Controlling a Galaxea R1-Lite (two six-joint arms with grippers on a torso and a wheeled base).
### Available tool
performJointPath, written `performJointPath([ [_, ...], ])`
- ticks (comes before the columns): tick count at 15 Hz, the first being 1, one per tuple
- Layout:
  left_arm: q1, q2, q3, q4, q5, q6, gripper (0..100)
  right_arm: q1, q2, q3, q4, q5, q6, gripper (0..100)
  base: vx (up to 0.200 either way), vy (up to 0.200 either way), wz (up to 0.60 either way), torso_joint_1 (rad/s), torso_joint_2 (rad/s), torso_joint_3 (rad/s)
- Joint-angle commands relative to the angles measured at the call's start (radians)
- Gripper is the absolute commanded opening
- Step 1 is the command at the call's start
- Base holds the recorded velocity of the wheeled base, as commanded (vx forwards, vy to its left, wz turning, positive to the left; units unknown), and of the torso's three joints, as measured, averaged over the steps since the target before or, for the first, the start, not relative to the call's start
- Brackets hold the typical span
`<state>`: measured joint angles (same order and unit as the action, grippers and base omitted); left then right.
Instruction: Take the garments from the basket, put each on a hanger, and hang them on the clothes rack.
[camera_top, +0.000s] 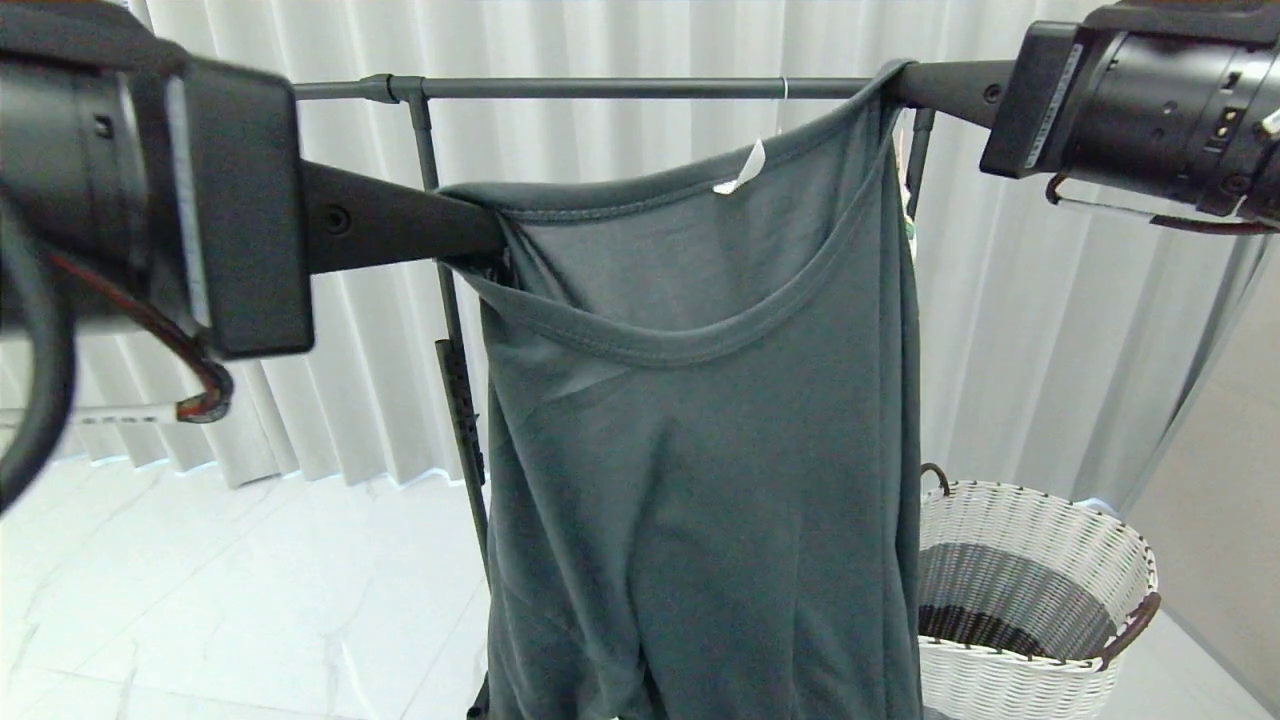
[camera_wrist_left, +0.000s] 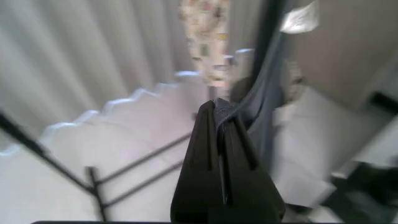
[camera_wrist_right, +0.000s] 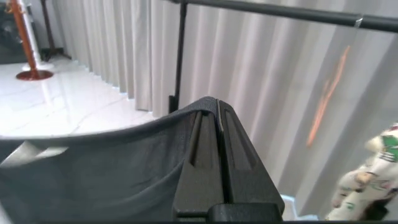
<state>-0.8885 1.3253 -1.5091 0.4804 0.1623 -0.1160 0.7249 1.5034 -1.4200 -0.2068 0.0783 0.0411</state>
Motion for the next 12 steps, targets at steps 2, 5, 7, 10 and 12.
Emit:
performJointPath([
  [2,-0.044,-0.005,-0.042,0.012,0.0,-0.016,0,0.007,0.017,0.0,0.0,-0.002,0.0,0,0.0,0.0,0.0,0.0,0.0,0.0],
  [5,-0.038,-0.001,-0.023,0.014,0.016,-0.005,0,-0.03,-0.017,0.01,0.009,-0.005,-0.004,0,0.0,0.0,0.0,0.0,0.0,0.0],
  [7,-0.01,0.009,-0.014,0.01,0.08,0.084,0,-0.097,-0.055,0.009,0.052,0.0,-0.021,0,0.0,0.0,0.0,0.0,0.0,0.0],
  [10,0.046,0.064,-0.02,-0.108,0.085,0.16,0,-0.211,-0.141,0.009,0.133,0.037,-0.02,0,0.0,0.0,0.0,0.0,0.0,0.0],
  [12,0.077,0.132,-0.022,-0.255,0.088,0.174,0,-0.22,-0.229,0.009,0.254,0.104,-0.02,0,0.0,0.0,0.0,0.0,0.0,0.0],
])
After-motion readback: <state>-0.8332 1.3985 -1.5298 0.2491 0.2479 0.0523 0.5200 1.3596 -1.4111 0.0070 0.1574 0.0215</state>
